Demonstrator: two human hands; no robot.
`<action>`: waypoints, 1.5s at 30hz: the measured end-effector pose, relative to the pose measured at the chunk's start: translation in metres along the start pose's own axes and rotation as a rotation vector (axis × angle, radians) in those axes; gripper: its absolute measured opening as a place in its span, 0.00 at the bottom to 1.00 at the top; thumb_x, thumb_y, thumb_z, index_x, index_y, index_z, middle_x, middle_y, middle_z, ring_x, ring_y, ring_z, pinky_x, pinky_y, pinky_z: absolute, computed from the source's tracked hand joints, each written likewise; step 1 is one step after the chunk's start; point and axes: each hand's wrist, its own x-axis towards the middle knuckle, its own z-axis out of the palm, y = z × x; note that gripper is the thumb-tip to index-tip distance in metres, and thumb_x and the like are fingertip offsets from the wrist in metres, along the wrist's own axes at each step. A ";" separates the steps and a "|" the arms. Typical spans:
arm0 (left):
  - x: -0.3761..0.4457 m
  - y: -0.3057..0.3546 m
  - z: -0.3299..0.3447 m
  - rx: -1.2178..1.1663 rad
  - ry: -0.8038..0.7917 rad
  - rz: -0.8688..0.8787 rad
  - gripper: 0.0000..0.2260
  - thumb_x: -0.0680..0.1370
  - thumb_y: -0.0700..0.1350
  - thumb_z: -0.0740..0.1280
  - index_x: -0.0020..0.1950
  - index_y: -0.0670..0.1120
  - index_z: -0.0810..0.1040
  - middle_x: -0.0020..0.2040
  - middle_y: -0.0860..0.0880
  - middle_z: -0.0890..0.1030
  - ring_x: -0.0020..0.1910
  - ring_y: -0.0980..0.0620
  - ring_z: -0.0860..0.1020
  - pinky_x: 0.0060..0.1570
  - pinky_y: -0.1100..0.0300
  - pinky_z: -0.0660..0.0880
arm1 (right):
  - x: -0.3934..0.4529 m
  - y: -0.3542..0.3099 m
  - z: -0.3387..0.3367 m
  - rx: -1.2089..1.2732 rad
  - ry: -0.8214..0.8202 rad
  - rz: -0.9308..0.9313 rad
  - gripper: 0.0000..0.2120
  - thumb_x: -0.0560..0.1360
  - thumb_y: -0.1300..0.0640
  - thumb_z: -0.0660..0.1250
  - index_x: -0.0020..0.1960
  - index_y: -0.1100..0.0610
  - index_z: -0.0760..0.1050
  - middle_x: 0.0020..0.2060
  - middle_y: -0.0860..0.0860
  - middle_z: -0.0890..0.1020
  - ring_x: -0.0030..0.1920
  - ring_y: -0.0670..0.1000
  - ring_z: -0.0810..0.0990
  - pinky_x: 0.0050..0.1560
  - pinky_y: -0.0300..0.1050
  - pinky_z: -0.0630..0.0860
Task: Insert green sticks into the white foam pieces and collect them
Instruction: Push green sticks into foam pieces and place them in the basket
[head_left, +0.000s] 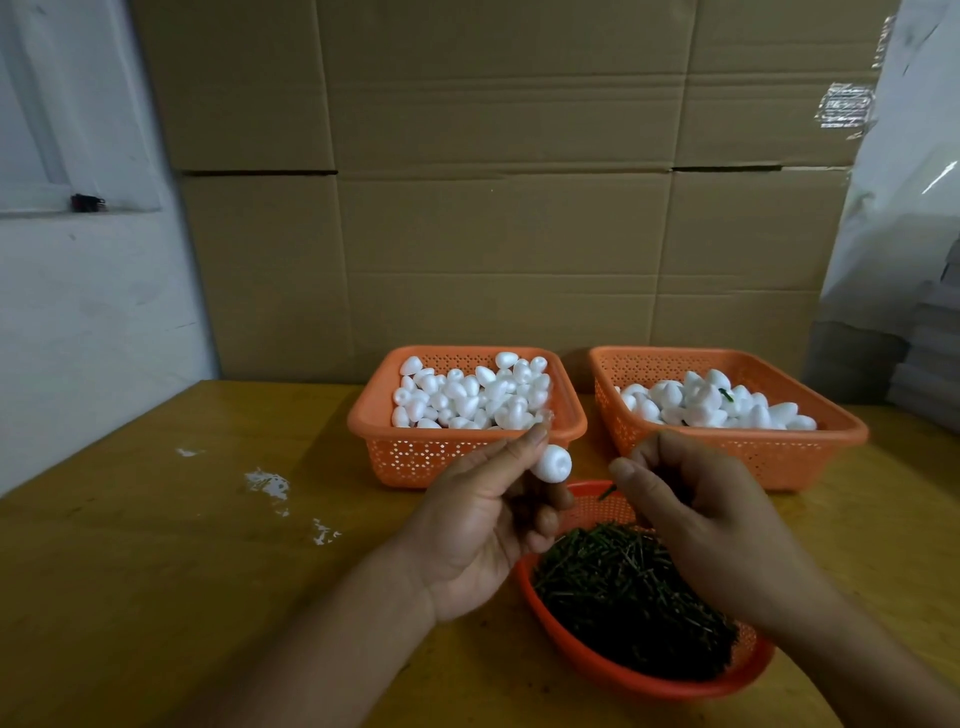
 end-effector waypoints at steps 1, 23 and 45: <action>0.000 0.000 0.000 -0.006 0.003 -0.009 0.13 0.73 0.55 0.72 0.46 0.46 0.80 0.35 0.46 0.79 0.28 0.54 0.75 0.25 0.65 0.70 | 0.000 -0.002 0.001 0.046 0.022 -0.034 0.17 0.75 0.46 0.66 0.40 0.60 0.75 0.26 0.49 0.73 0.26 0.44 0.69 0.27 0.38 0.66; -0.005 0.000 0.005 0.044 0.014 -0.027 0.15 0.69 0.61 0.73 0.35 0.50 0.81 0.29 0.49 0.74 0.21 0.58 0.68 0.18 0.67 0.61 | -0.014 -0.021 0.017 0.139 0.214 -0.318 0.09 0.69 0.62 0.75 0.44 0.49 0.85 0.39 0.41 0.87 0.38 0.44 0.86 0.40 0.36 0.82; 0.000 -0.009 0.004 0.275 0.091 0.262 0.17 0.68 0.56 0.78 0.45 0.44 0.80 0.30 0.46 0.78 0.23 0.55 0.70 0.22 0.66 0.64 | -0.014 -0.007 0.020 -0.105 0.125 -0.138 0.09 0.72 0.60 0.75 0.39 0.47 0.84 0.29 0.44 0.82 0.25 0.44 0.76 0.27 0.30 0.66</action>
